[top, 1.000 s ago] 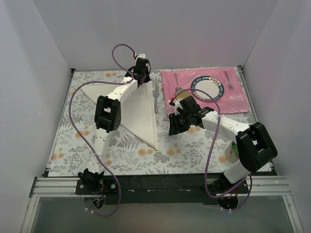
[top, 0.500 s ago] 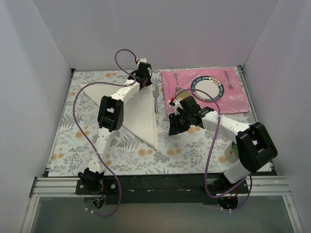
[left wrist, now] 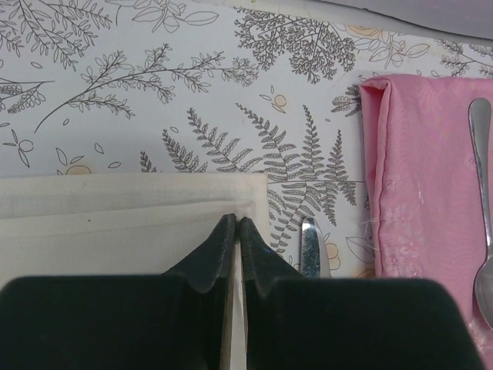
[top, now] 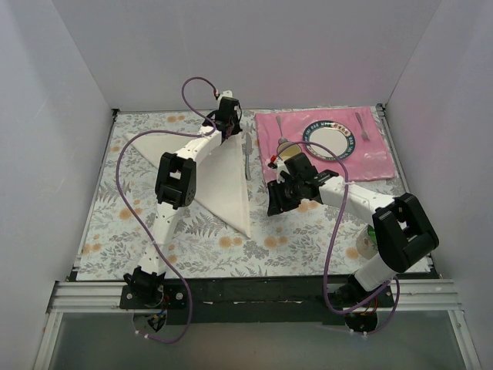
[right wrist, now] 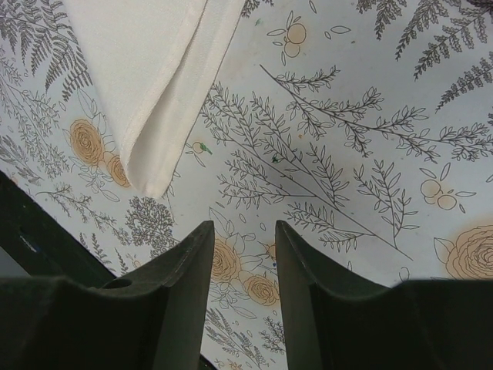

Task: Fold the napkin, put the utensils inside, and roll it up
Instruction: Fold the napkin

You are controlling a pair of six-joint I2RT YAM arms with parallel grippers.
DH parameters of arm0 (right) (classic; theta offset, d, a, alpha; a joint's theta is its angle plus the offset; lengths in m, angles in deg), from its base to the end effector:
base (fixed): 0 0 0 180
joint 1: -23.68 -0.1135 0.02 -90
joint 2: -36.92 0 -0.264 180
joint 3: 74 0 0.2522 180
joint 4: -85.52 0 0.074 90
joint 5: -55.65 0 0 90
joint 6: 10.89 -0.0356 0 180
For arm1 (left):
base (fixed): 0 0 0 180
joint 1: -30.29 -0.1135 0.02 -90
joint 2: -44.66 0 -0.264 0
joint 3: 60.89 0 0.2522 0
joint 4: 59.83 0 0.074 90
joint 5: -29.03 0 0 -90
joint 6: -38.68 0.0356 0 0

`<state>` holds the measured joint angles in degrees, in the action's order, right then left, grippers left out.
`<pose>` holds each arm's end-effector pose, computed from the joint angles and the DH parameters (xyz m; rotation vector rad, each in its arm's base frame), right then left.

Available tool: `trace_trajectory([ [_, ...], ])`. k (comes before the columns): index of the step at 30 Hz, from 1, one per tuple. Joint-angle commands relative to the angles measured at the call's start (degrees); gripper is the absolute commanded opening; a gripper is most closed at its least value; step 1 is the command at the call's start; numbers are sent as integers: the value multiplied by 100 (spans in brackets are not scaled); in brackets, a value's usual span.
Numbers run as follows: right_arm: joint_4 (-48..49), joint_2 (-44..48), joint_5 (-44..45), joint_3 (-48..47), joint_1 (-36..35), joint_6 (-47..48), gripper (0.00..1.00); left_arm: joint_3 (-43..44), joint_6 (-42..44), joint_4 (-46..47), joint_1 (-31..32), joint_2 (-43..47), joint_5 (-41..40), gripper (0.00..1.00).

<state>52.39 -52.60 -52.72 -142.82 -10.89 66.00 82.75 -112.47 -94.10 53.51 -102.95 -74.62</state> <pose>0.2549 0.1893 0.2013 -0.6182 2.5259 0.7268 0.5362 -0.2209 0.1702 -0.8614 2.1015 -0.5376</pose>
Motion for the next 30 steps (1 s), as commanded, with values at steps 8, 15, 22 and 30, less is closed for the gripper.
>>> trace_trajectory([
  [8,109,-75,-140,-197,20,36,46,353,50,267,33,4,29,0],
  [15,109,-101,-149,-197,11,53,46,345,68,337,33,-57,64,2],
  [22,171,-277,-272,-276,20,80,47,459,-274,214,33,485,529,65],
  [30,250,-478,-447,-609,11,142,50,-2074,-1091,-190,-554,2718,1301,65],
])
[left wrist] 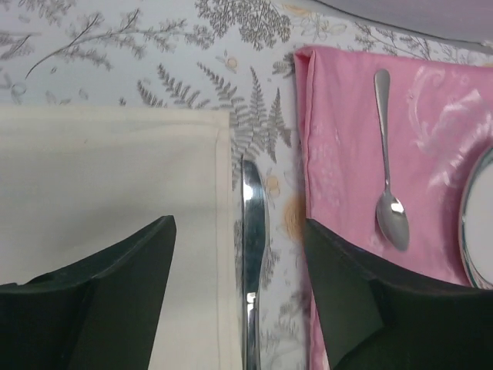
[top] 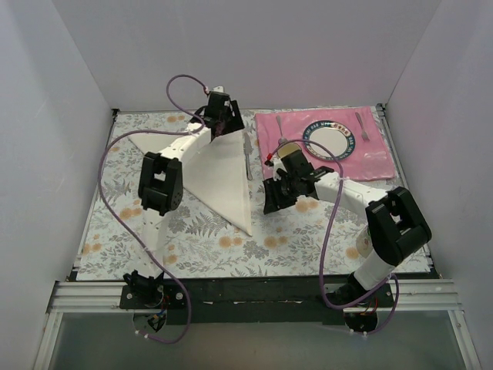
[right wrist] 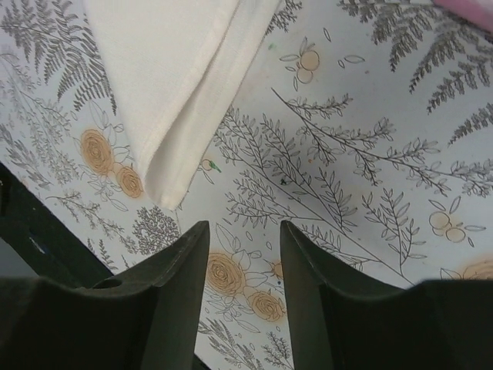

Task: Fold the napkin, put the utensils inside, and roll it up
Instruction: Fold the napkin

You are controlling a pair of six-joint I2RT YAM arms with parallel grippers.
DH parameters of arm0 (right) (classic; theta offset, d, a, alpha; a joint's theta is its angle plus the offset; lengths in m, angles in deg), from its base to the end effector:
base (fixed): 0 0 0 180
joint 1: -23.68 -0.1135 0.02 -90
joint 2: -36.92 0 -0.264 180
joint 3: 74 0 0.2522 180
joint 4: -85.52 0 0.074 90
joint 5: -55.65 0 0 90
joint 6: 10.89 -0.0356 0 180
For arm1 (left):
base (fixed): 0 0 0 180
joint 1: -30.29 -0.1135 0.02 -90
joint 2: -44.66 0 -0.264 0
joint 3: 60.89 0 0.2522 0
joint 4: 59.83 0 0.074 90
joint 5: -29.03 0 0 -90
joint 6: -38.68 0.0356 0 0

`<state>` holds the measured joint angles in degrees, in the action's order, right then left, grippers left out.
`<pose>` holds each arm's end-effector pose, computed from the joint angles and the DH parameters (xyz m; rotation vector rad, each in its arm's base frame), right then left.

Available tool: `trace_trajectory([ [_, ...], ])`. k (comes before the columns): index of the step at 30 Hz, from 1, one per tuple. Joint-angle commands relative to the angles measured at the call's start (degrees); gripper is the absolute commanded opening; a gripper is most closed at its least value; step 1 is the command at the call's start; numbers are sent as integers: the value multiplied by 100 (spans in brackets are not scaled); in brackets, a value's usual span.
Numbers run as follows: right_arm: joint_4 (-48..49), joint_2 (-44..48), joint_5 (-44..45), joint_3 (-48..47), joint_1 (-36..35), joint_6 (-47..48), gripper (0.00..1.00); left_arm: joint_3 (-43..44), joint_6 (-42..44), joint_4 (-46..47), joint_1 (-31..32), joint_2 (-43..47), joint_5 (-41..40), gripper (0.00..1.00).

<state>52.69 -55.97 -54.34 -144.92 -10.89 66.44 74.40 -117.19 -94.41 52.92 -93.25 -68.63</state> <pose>0.2641 0.1968 0.1950 -0.6402 2.5395 0.7546 0.5140 -0.2091 0.2129 -0.9203 2.1141 -0.6877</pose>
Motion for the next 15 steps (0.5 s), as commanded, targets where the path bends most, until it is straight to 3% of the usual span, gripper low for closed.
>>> trace_trajectory([
  [1,228,-195,-452,-453,-6,89,50,-1559,-716,-142,-801,1924,1218,55],
  [3,298,-352,-549,-567,-59,36,50,-2550,-796,-54,-1076,2423,1451,49],
  [7,508,-652,-970,-883,-400,10,51,-3537,-630,192,-1743,2822,2162,40],
  [15,1046,-916,-1192,-700,-832,-96,61,-4146,-454,96,-2455,2910,2374,38],
])
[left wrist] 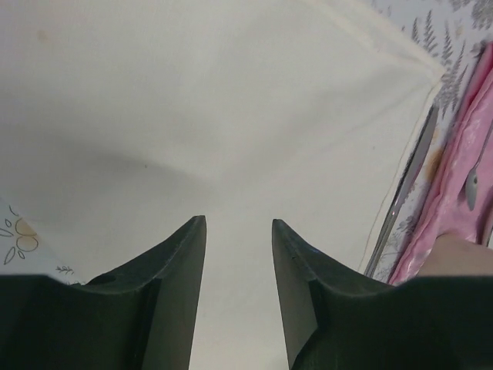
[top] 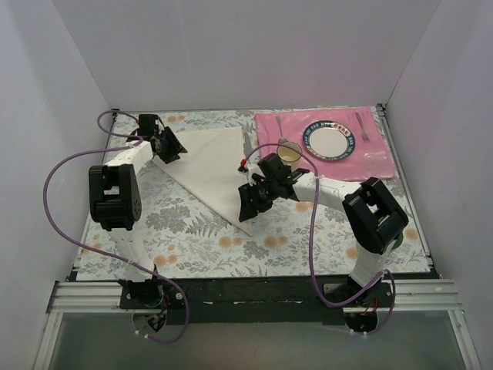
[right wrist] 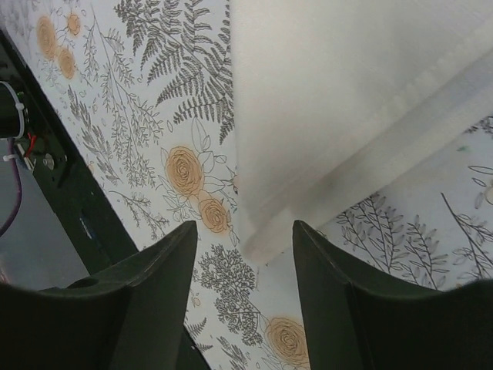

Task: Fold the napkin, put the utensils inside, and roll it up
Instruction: Fold the napkin

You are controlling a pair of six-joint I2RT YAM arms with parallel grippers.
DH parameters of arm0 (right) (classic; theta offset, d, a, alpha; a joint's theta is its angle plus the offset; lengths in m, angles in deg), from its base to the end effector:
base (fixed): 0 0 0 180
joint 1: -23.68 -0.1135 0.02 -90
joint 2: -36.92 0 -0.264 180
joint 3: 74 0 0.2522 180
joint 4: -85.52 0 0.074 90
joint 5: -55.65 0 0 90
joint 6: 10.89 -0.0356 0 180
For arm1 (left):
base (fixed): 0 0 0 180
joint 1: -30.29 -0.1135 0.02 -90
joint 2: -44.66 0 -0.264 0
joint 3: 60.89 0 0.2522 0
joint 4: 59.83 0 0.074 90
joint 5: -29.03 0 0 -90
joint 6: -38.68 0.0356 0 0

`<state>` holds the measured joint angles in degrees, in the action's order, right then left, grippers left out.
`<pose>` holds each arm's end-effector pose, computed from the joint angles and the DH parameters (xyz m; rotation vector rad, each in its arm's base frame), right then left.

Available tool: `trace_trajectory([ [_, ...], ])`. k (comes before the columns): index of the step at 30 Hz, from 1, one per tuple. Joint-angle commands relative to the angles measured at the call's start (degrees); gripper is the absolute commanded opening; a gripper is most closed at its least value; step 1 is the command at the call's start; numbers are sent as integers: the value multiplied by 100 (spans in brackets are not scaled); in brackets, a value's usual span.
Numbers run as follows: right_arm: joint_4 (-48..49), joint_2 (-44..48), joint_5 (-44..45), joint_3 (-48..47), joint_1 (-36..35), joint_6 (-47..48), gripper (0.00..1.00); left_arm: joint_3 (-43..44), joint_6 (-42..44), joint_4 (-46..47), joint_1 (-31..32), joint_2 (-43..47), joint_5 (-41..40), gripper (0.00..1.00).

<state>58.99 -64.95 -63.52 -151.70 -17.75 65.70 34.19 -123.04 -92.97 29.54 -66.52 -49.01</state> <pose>0.2666 0.2585 0.1873 -0.8558 2.4414 1.0185 0.4288 -0.0018 0.2073 -1.4392 2.1331 -0.7738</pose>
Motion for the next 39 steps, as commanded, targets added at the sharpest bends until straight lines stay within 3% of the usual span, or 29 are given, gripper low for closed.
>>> trace_trajectory([
  [1,451,-18,-213,30,-198,-21,62,-160,167,-49,-179,271,412,39],
  [12,810,-79,-53,505,-243,-399,59,-643,-263,74,-285,721,439,46],
  [20,1189,-246,-256,743,-269,-584,57,-723,-702,127,-504,184,105,36],
  [28,1453,-185,-441,962,-471,-698,44,-1118,-984,-417,-821,17,-440,34],
  [33,1480,-1,-589,1173,-716,-733,33,-1645,-1019,-716,-1101,508,-967,34],
  [39,1428,386,-801,1437,-981,-725,35,-1980,-713,-945,-1340,1483,-1381,35],
])
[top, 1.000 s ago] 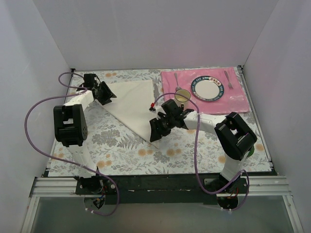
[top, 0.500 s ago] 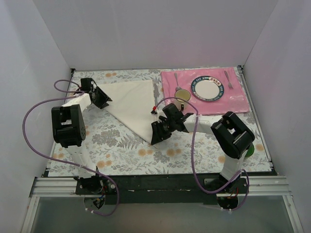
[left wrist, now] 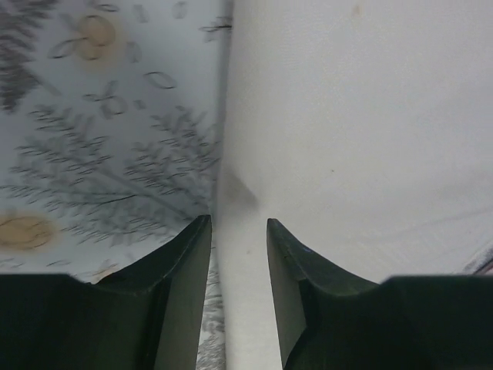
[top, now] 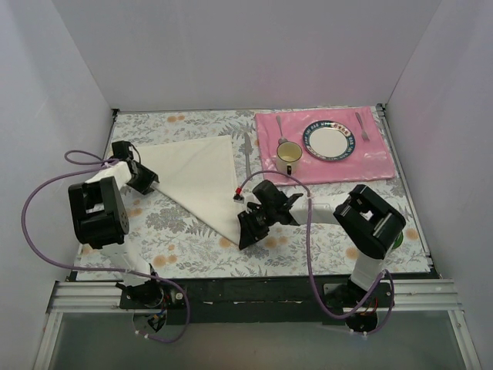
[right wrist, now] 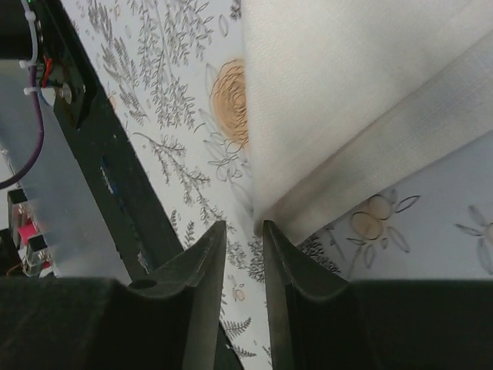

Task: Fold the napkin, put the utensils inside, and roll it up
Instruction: Fold the napkin

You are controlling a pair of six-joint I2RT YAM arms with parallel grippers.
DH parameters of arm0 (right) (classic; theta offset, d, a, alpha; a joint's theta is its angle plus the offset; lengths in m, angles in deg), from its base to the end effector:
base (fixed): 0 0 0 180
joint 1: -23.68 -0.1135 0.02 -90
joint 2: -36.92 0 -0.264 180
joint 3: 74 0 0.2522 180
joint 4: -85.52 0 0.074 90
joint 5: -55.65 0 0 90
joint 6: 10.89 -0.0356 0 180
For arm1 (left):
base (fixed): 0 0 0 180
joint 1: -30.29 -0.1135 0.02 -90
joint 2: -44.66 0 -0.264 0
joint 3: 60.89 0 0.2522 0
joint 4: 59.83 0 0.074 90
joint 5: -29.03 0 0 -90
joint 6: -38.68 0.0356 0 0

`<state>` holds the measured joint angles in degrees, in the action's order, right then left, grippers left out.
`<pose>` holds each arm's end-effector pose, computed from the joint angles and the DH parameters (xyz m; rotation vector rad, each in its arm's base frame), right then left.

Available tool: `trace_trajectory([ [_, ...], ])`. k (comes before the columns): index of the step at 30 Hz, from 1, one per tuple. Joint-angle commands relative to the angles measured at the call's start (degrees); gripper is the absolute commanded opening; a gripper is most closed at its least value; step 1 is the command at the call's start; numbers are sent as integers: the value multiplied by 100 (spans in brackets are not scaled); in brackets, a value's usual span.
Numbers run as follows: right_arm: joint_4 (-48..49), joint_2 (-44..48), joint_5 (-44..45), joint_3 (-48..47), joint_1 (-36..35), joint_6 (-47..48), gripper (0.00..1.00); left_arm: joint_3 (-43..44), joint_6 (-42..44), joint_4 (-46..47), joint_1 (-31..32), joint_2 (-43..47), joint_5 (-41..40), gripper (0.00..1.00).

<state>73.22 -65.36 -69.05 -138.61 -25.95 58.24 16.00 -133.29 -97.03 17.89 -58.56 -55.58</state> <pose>0.2062 0.2738 0.1383 -0.9479 2.4858 1.2301 0.3476 0.0730 0.1607 -2.0150 1.9088 -0.4797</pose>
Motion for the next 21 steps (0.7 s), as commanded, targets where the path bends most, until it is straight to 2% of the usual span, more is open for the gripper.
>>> trace_trajectory([
  [1,-353,498,-109,15,-135,134,38,-196,383,-521,-166,976,-654,36],
  [3,-671,691,373,-170,5,223,50,-187,533,-416,-122,1207,-487,44],
  [4,-829,744,559,-458,75,258,53,-118,725,-372,-78,1364,-121,47],
  [6,-1260,815,1111,-784,285,276,60,58,858,-345,280,1375,-20,55],
  [8,-1489,841,1464,-1162,435,232,63,426,1112,-214,658,1165,207,60],
  [9,-1516,850,1683,-1242,610,206,65,558,1183,-74,1078,1042,234,62],
  [11,-1534,911,1703,-1418,813,197,66,1048,1341,50,1529,578,174,64],
  [12,-1586,929,1703,-1462,997,205,66,1208,1420,207,1887,427,121,78],
  [13,-1630,964,1686,-1498,1094,223,66,1419,1543,295,2039,234,77,80],
  [15,-1762,1052,1633,-1533,1357,302,66,2077,1894,419,2398,-372,-81,79],
  [17,-1832,1200,1607,-1481,1499,346,66,2614,2071,367,2523,-829,-117,66],
  [18,-1859,1262,1589,-1359,1622,381,66,3304,2132,166,2593,-1362,-265,59],
  [20,-1877,1455,1554,-1200,1719,425,66,3940,2211,-2,2664,-1840,-380,48],
  [21,-1894,1517,1528,-1121,1798,451,66,4431,2369,-98,2760,-2208,-441,45],
])
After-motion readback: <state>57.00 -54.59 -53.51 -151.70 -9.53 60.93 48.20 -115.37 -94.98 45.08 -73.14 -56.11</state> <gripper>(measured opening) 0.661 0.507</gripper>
